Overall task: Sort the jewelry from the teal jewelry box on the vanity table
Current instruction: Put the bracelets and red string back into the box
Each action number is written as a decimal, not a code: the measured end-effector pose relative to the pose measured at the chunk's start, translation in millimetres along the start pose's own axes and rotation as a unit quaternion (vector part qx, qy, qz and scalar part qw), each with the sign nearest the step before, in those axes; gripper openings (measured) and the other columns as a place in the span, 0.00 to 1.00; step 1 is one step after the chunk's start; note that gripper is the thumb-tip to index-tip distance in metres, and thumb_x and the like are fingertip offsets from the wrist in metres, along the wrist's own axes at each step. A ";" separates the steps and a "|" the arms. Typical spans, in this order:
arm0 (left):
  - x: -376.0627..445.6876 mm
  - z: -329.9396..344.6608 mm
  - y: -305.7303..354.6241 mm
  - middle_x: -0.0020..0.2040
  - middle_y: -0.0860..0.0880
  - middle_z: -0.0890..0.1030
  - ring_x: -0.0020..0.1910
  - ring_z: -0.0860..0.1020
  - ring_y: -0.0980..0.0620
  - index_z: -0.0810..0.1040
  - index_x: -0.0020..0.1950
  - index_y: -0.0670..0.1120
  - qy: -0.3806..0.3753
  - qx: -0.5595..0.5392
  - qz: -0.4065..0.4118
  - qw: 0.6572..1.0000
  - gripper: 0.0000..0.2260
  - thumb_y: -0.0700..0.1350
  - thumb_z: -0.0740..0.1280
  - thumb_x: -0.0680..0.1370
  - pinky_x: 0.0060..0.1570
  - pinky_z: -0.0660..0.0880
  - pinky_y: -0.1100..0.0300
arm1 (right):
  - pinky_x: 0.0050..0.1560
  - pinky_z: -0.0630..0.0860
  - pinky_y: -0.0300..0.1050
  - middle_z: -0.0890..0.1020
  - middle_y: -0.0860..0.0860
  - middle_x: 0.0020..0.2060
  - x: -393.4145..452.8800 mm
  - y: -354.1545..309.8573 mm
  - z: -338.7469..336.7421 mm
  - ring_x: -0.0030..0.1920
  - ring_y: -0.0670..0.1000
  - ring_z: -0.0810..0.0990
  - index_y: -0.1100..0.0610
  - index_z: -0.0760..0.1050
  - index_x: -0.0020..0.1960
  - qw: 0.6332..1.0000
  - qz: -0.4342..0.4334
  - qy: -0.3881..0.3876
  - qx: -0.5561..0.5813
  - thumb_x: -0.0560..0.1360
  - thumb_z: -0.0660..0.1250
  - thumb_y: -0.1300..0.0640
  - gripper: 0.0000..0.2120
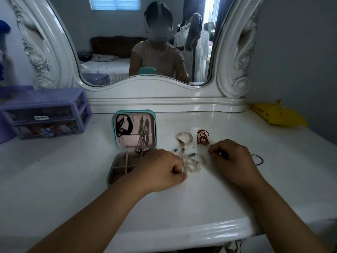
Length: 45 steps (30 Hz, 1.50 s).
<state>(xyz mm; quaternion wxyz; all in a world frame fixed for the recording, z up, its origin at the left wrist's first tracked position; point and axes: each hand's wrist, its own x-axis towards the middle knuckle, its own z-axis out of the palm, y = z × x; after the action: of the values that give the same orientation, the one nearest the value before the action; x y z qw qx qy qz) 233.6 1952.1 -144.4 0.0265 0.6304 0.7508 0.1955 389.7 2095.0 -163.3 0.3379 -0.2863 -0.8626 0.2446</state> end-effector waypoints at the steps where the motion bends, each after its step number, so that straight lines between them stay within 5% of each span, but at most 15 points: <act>1: -0.9 0.6 0.1 0.31 0.52 0.78 0.33 0.77 0.54 0.76 0.34 0.48 0.010 0.006 0.001 1.000 0.10 0.53 0.67 0.71 0.34 0.66 0.63 | 0.36 0.68 0.27 0.77 0.45 0.36 -0.7 -0.8 1.1 0.41 0.46 0.74 0.56 0.80 0.42 1.000 -0.003 0.005 -0.002 0.70 0.67 0.67 0.07; 6: -4.9 -1.2 -9.9 0.35 0.51 0.82 0.36 0.79 0.51 0.76 0.37 0.48 0.040 0.033 -0.018 0.998 0.11 0.55 0.67 0.71 0.36 0.66 0.63 | 0.37 0.68 0.30 0.78 0.47 0.36 -4.4 -2.8 0.6 0.37 0.46 0.75 0.56 0.80 0.41 1.000 -0.002 0.025 -0.010 0.70 0.66 0.67 0.08; 12: -6.4 -8.7 -19.6 0.29 0.54 0.76 0.32 0.76 0.56 0.74 0.34 0.50 0.026 0.024 -0.053 0.998 0.14 0.59 0.69 0.68 0.32 0.66 0.66 | 0.38 0.69 0.30 0.79 0.47 0.38 -1.3 2.2 -10.6 0.39 0.43 0.75 0.55 0.80 0.45 0.980 0.135 0.132 0.062 0.72 0.64 0.66 0.08; 16: 5.3 -7.9 -4.3 0.42 0.55 0.78 0.43 0.77 0.55 0.77 0.42 0.54 0.023 -0.020 -0.031 0.999 0.09 0.58 0.68 0.70 0.44 0.74 0.58 | 0.38 0.71 0.38 0.79 0.46 0.37 -1.5 4.4 -17.4 0.37 0.47 0.77 0.55 0.79 0.46 0.956 0.203 0.165 0.134 0.73 0.62 0.66 0.10; 20: 27.3 -0.6 16.0 0.58 0.53 0.77 0.58 0.74 0.51 0.78 0.56 0.51 -0.021 -0.014 0.034 0.999 0.10 0.46 0.62 0.76 0.56 0.72 0.54 | 0.39 0.72 0.38 0.81 0.50 0.39 -2.6 8.0 -20.0 0.40 0.49 0.79 0.56 0.80 0.47 0.947 0.221 0.167 0.160 0.73 0.62 0.66 0.09; 23: 35.3 6.6 23.4 0.56 0.52 0.78 0.54 0.76 0.50 0.79 0.53 0.51 -0.048 -0.005 0.035 0.998 0.10 0.49 0.62 0.76 0.52 0.73 0.56 | 0.37 0.71 0.38 0.81 0.52 0.39 -3.5 9.4 -21.3 0.39 0.47 0.78 0.57 0.80 0.47 0.948 0.223 0.160 0.160 0.73 0.64 0.65 0.08; 27: 33.8 12.8 15.7 0.52 0.51 0.78 0.53 0.75 0.50 0.79 0.48 0.50 0.011 0.030 -0.018 0.999 0.07 0.47 0.62 0.74 0.49 0.72 0.57 | 0.35 0.71 0.37 0.81 0.52 0.40 -3.5 9.2 -22.5 0.38 0.46 0.78 0.56 0.79 0.46 0.953 0.219 0.149 0.146 0.72 0.65 0.63 0.06; 37: 27.6 16.5 10.6 0.52 0.54 0.77 0.54 0.73 0.53 0.80 0.48 0.50 0.090 -0.031 -0.039 0.995 0.07 0.49 0.65 0.74 0.51 0.71 0.58 | 0.37 0.68 0.36 0.77 0.46 0.42 16.5 -9.2 -11.1 0.40 0.45 0.75 0.53 0.79 0.49 0.992 0.124 0.031 0.007 0.73 0.65 0.61 0.07; 43: 29.1 15.0 3.3 0.54 0.53 0.77 0.55 0.73 0.52 0.79 0.51 0.50 0.099 -0.042 -0.065 0.992 0.08 0.49 0.64 0.75 0.51 0.72 0.56 | 0.62 0.67 0.53 0.76 0.52 0.59 52.8 -13.2 6.0 0.62 0.56 0.70 0.49 0.77 0.57 0.984 0.091 -0.108 -0.104 0.74 0.61 0.61 0.15; 45: 29.9 15.6 2.5 0.54 0.52 0.76 0.56 0.73 0.52 0.78 0.52 0.50 0.094 -0.035 -0.066 0.993 0.09 0.49 0.64 0.75 0.51 0.71 0.58 | 0.63 0.65 0.56 0.76 0.51 0.60 57.0 -12.1 10.3 0.63 0.57 0.69 0.48 0.75 0.59 0.973 0.108 -0.138 -0.148 0.75 0.59 0.60 0.15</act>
<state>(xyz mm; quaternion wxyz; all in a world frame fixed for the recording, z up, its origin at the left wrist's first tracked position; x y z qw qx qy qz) 234.3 1985.1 -151.8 -0.0093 0.5573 0.7825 0.2775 343.6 2121.6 -137.3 0.1409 -0.3886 -0.8914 0.1861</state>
